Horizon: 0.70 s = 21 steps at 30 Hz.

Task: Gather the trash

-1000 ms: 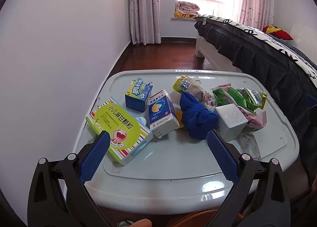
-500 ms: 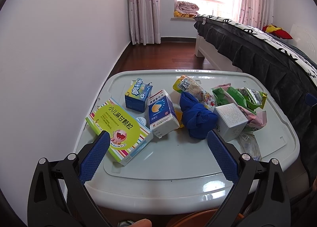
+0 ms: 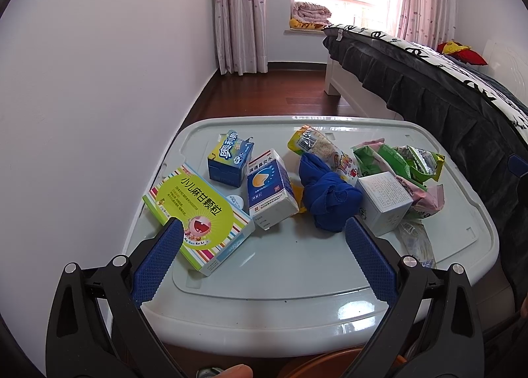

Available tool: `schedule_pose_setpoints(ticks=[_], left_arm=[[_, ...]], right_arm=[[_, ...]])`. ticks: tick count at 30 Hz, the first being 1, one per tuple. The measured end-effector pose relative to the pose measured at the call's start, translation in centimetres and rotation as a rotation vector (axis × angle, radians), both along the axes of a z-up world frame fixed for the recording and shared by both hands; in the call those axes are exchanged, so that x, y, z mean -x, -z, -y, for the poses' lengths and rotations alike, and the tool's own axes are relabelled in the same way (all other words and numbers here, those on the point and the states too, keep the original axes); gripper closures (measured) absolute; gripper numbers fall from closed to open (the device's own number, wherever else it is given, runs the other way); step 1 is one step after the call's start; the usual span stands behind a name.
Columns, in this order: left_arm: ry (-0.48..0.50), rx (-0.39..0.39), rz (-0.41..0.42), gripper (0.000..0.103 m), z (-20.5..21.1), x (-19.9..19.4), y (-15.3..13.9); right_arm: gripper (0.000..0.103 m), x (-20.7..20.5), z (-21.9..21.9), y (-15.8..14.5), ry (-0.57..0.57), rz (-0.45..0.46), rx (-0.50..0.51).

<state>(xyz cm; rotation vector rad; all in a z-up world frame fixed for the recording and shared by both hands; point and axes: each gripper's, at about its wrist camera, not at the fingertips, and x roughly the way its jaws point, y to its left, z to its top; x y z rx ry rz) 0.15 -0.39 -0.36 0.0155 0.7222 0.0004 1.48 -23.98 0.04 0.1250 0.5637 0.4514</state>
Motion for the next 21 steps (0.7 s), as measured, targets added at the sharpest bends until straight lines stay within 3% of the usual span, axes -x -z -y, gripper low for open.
schedule_pose_setpoints(ticks=[21], left_arm=[[0.003,-0.007,-0.002,0.007,0.19,0.07,0.10]], right_arm=[[0.005,0.02,-0.02,-0.02,0.000,0.000,-0.001]])
